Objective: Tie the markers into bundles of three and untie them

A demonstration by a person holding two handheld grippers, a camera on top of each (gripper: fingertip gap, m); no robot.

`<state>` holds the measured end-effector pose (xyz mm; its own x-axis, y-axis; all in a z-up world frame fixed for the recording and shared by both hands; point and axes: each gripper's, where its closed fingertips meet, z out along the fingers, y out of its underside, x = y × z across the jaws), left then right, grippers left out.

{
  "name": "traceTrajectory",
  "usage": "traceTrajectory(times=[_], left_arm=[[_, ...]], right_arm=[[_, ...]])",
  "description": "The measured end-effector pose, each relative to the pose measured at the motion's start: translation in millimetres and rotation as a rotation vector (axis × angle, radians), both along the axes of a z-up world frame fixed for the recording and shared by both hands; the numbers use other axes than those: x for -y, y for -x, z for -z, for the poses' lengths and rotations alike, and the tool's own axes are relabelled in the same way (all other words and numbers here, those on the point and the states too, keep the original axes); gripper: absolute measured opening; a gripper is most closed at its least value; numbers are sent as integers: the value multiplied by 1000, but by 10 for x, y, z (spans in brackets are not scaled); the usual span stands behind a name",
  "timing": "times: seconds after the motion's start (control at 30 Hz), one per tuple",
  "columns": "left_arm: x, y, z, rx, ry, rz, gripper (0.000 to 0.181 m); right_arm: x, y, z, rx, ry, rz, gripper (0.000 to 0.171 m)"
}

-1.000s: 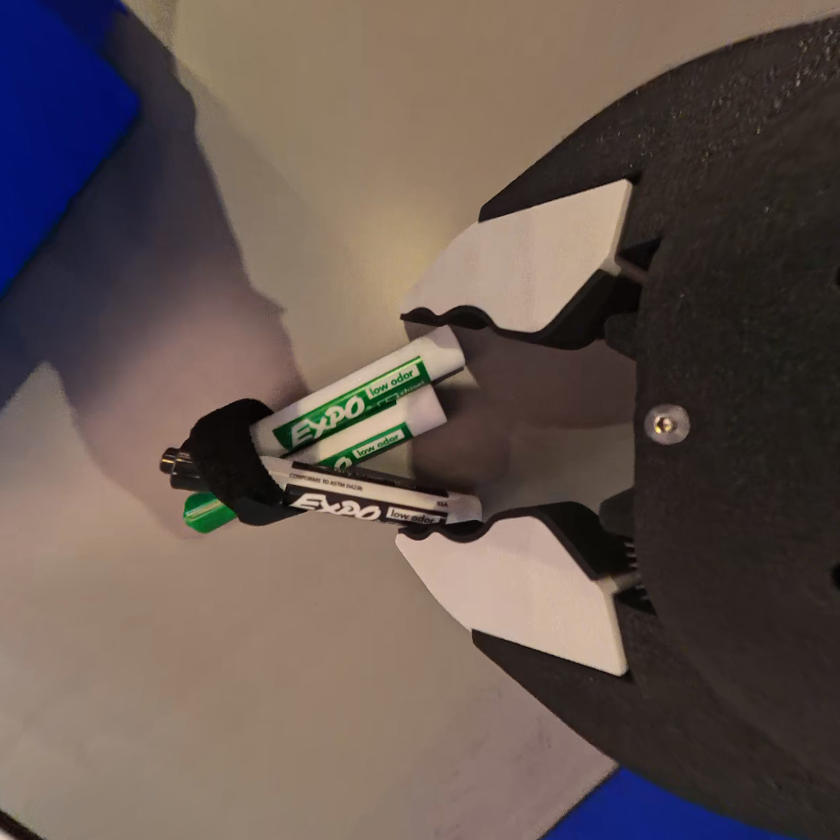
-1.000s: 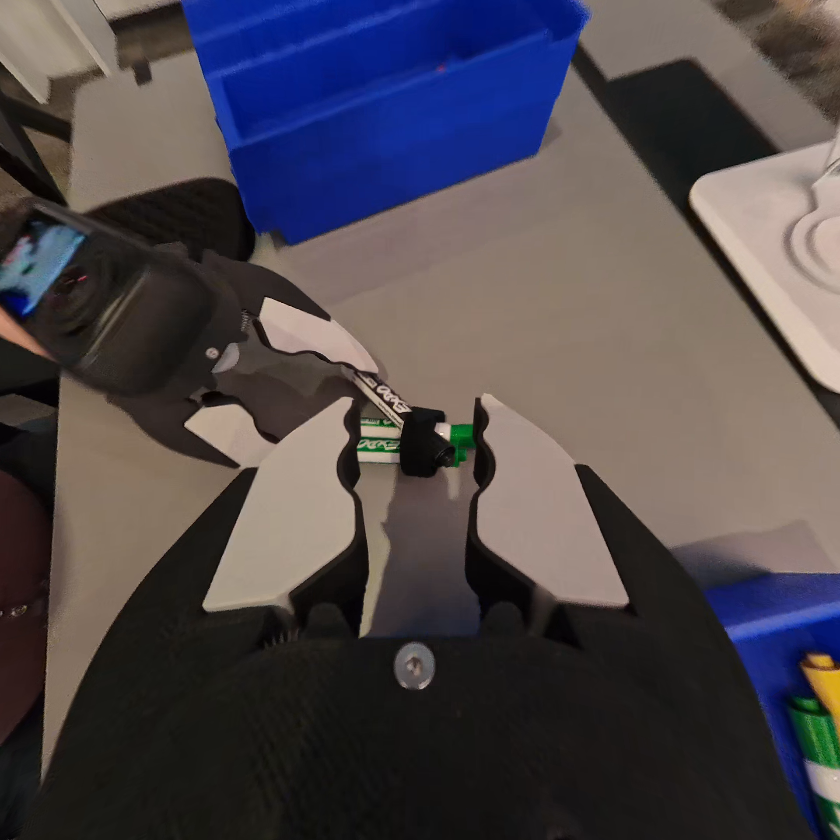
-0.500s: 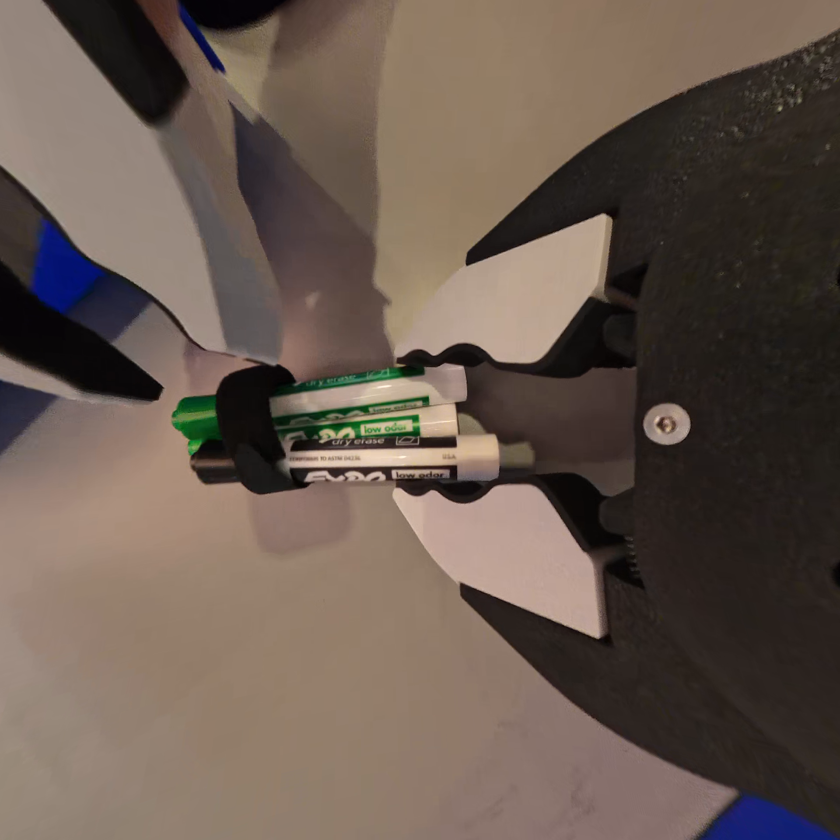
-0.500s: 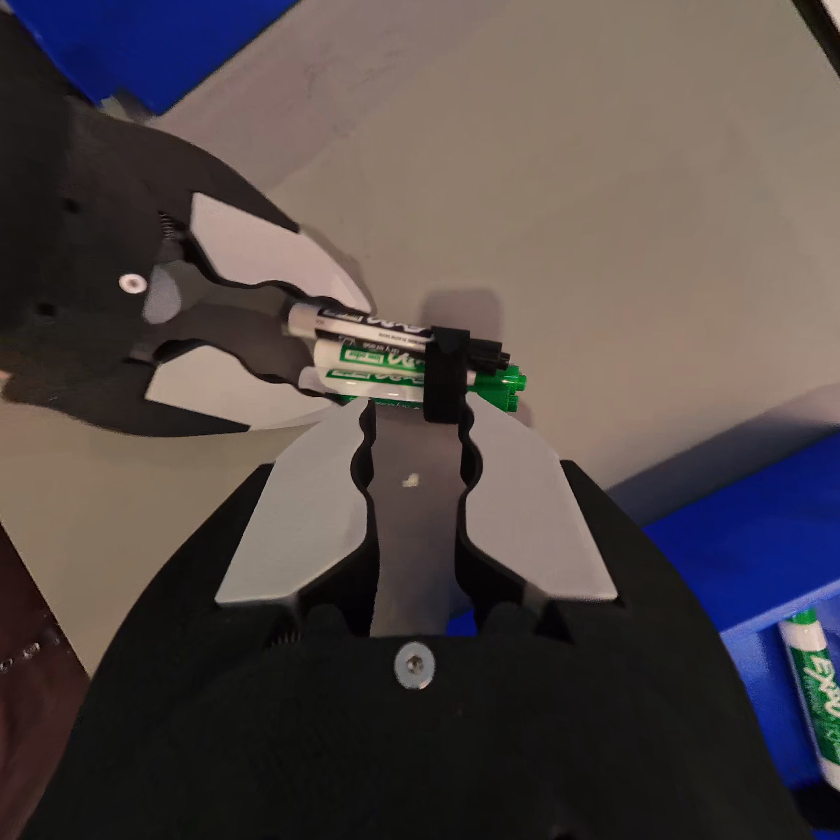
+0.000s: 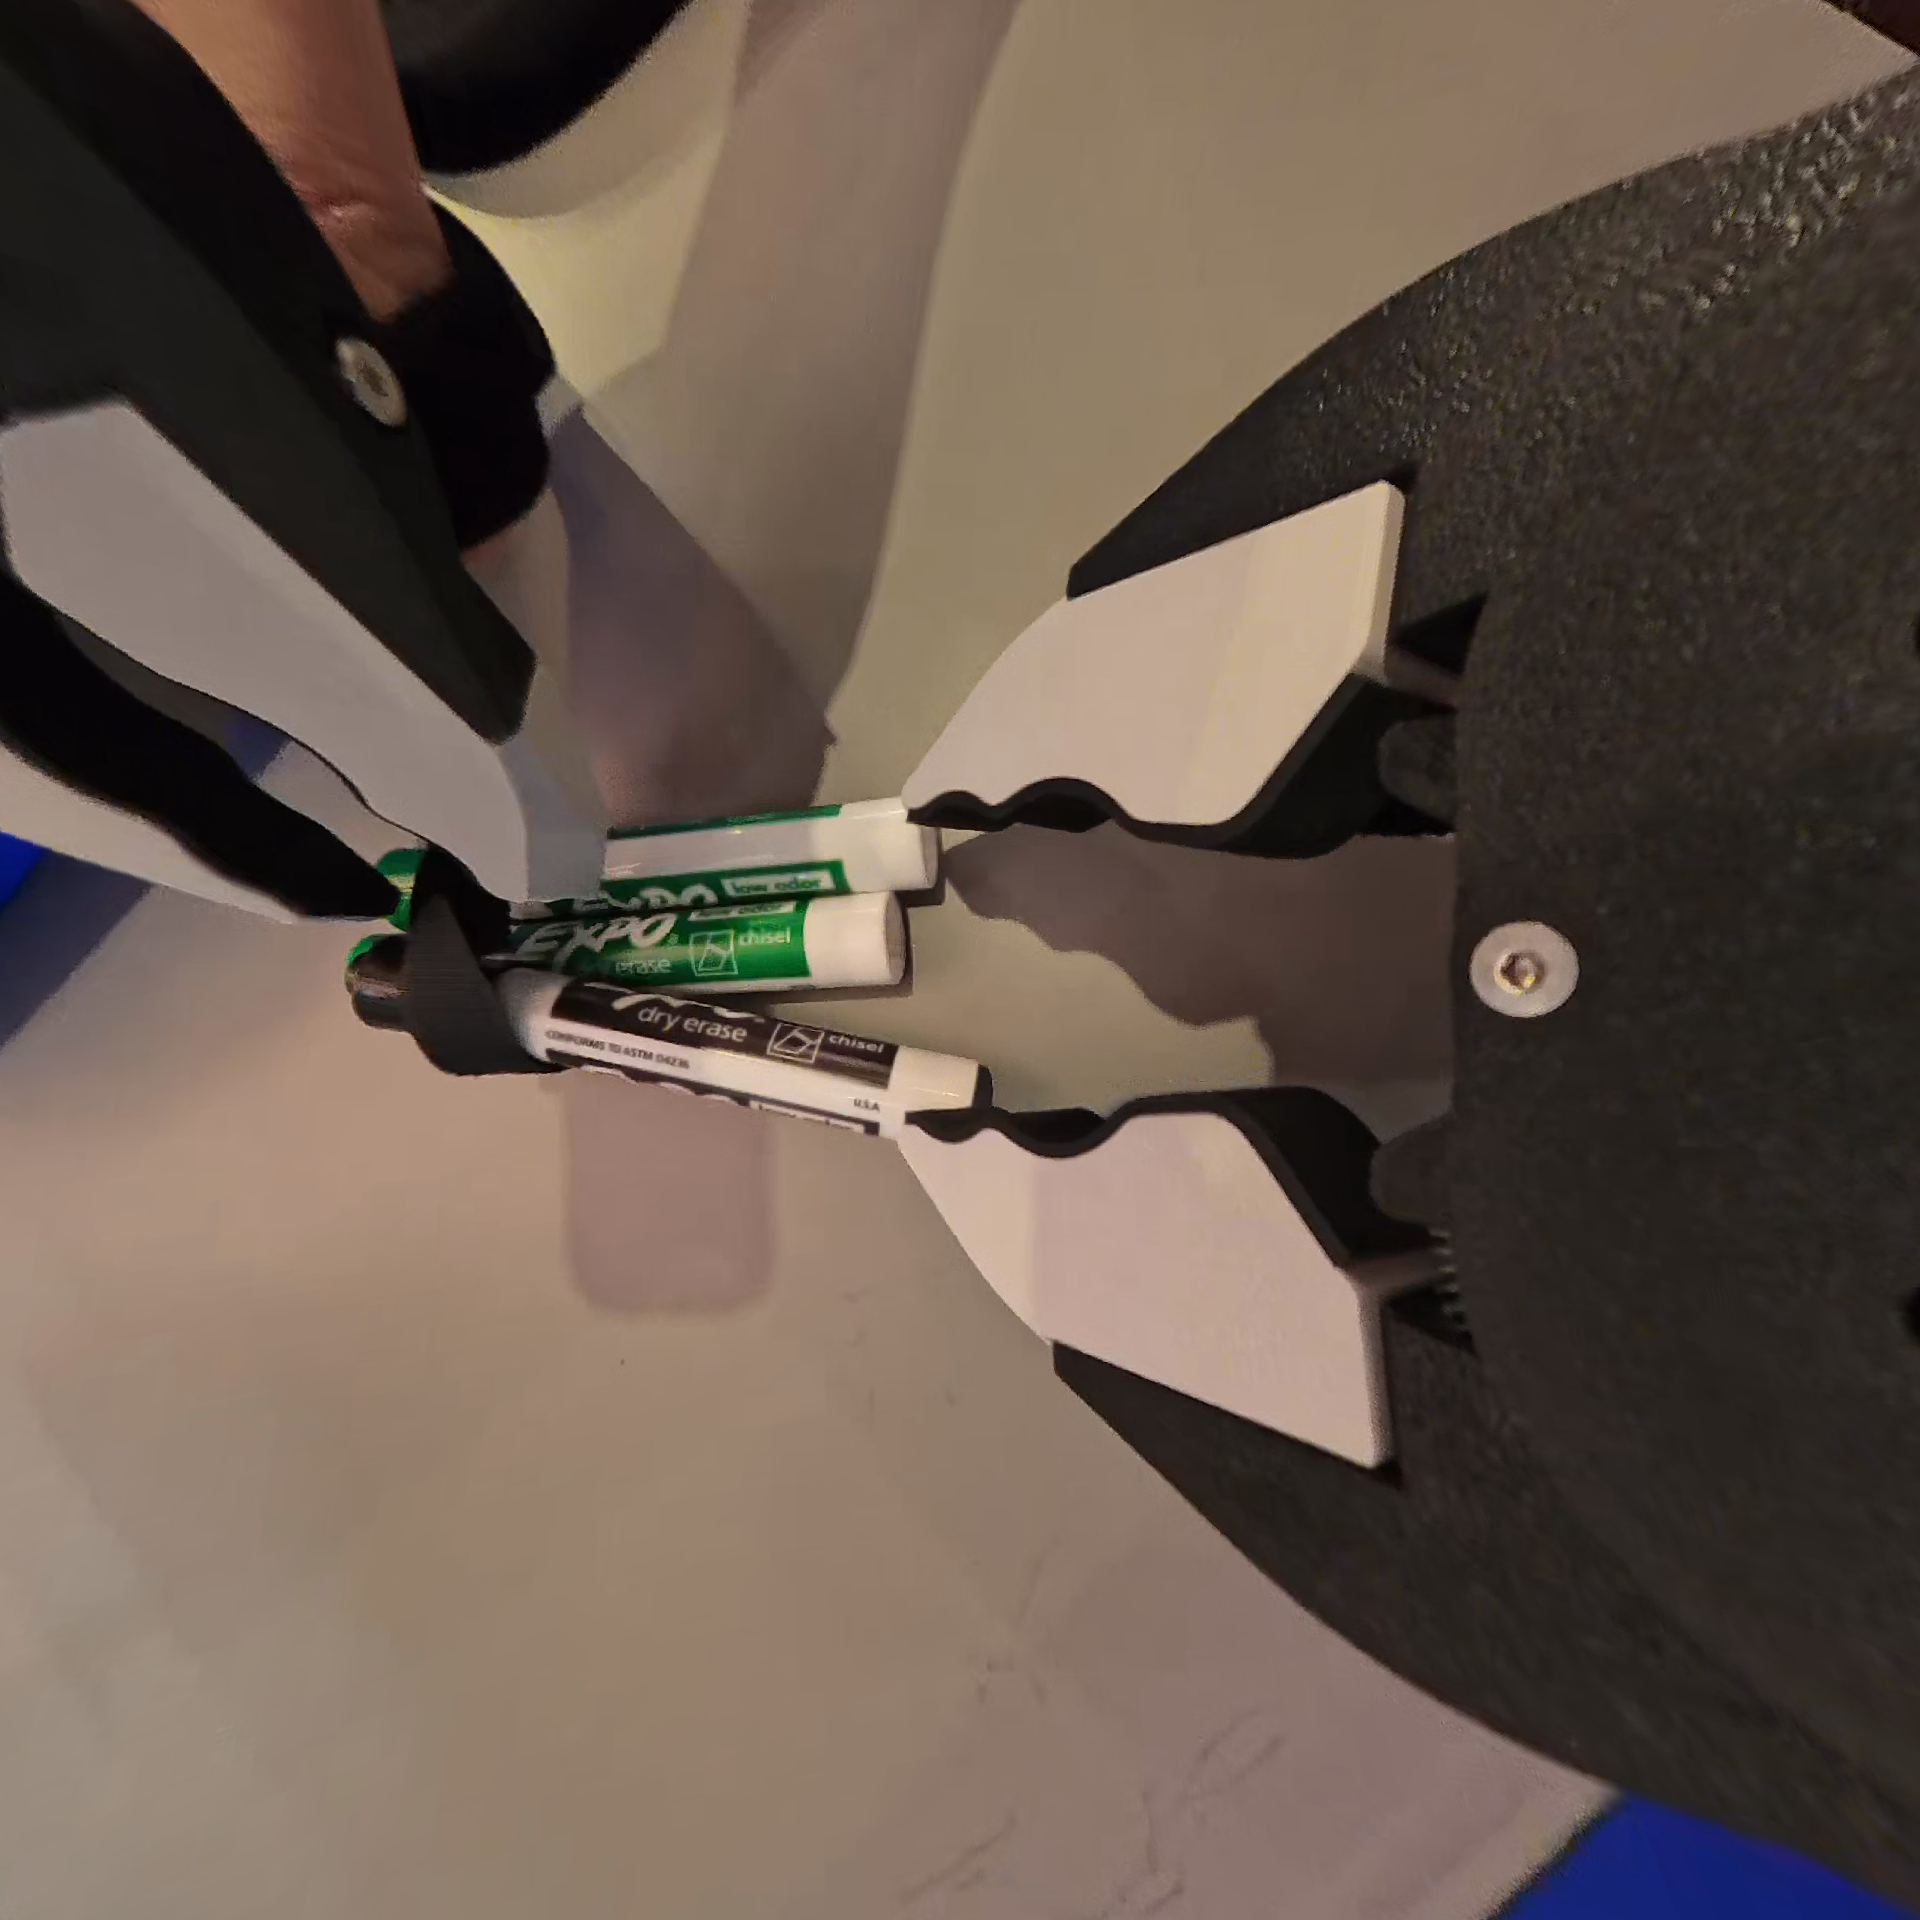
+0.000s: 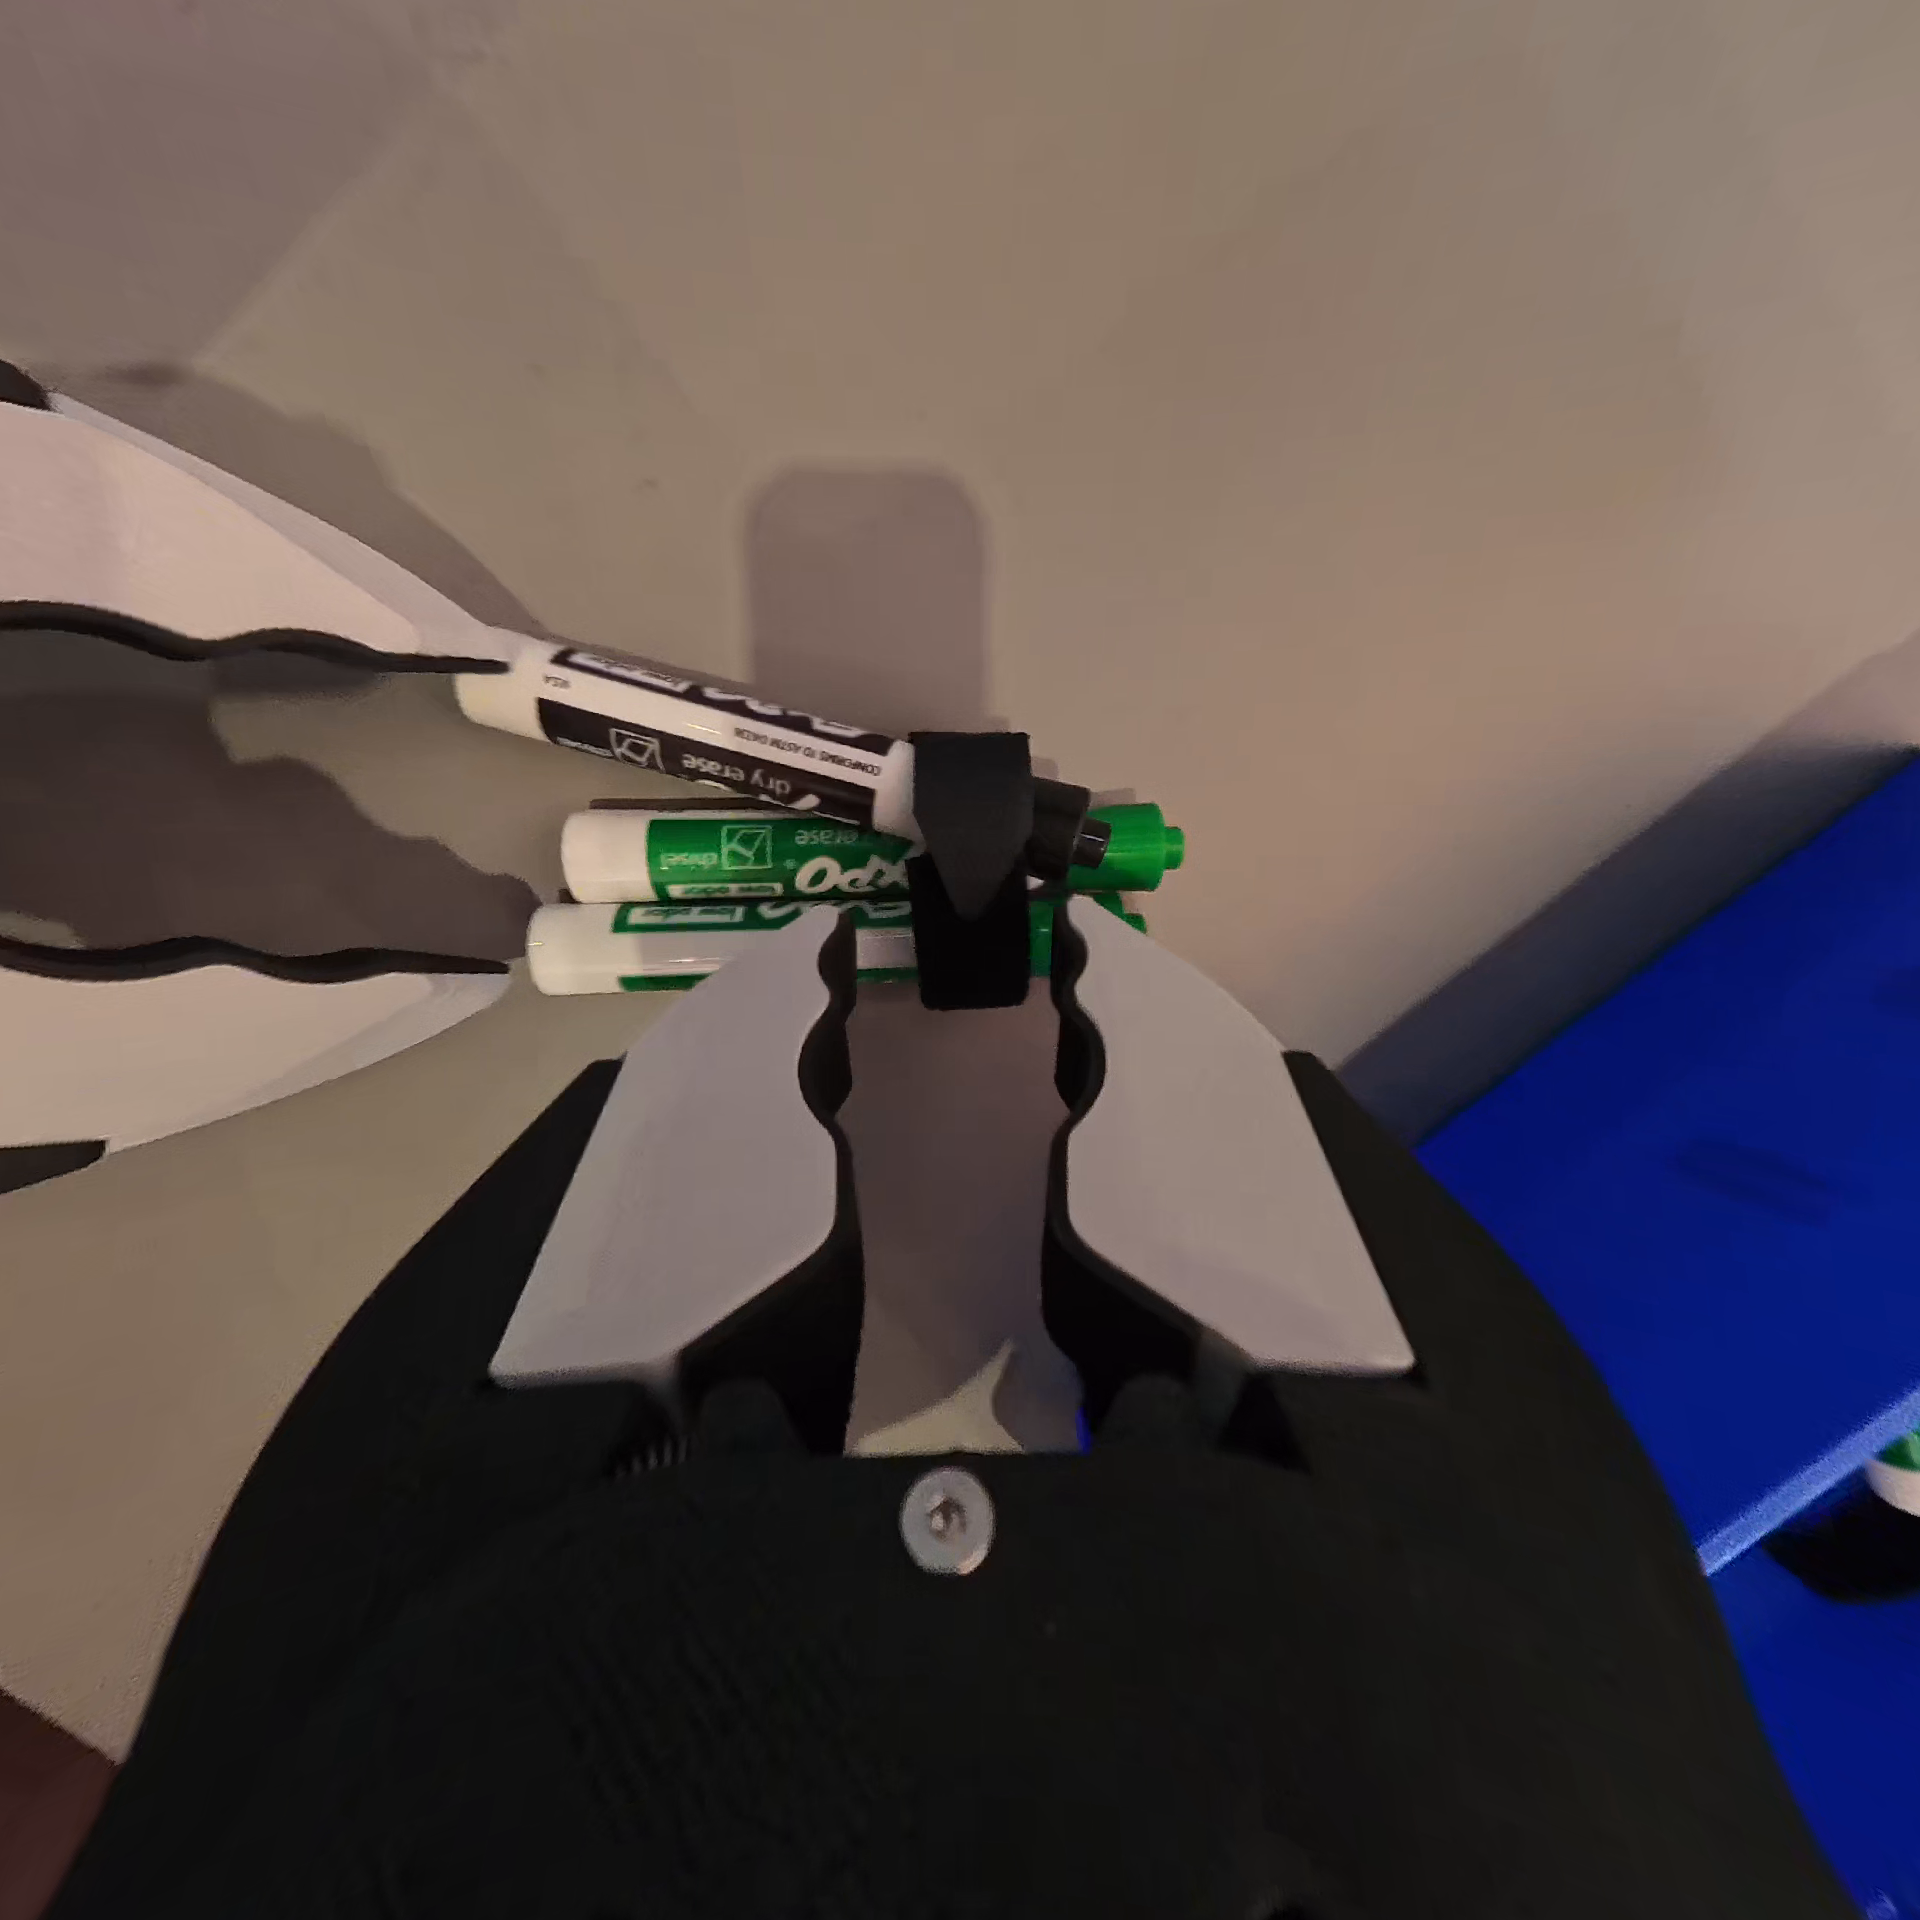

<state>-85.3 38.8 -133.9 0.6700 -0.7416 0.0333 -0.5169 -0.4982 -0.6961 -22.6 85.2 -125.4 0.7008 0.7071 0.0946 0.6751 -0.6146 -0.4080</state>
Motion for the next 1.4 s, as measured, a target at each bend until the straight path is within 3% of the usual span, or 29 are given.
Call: traceTrajectory(times=[0.13, 0.27, 0.4, 0.6, 0.77, 0.9, 1.1, 1.27, 1.4], left_arm=[[59, -154, -36, 122, 75, 30, 43], [74, -173, -24, 131, 81, 50, 44], [-41, 20, -242, 81, -64, 58, 39], [-385, 41, -537, -158, -313, 238, 24], [-507, -261, -480, -144, -312, 308, 15], [-456, -467, -408, -81, -237, 371, 19], [-422, -526, -175, -148, -136, 435, 29], [-400, -528, -192, -234, -231, 595, 26], [-490, -432, -202, -449, -406, 743, 16]], right_arm=[[70, 88, 39, -35, 43, -8, 23], [134, 167, 87, -104, 87, -18, 23], [113, 146, 13, -178, -1, 15, 26], [46, 124, -116, -265, -204, 59, 39], [100, 122, -108, -340, -305, 100, 41], [125, 169, 26, -423, -275, 130, 41], [101, 134, 116, -434, -275, 139, 31], [92, 108, 117, -442, -291, 136, 24], [91, 107, 119, -434, -304, 129, 25]])
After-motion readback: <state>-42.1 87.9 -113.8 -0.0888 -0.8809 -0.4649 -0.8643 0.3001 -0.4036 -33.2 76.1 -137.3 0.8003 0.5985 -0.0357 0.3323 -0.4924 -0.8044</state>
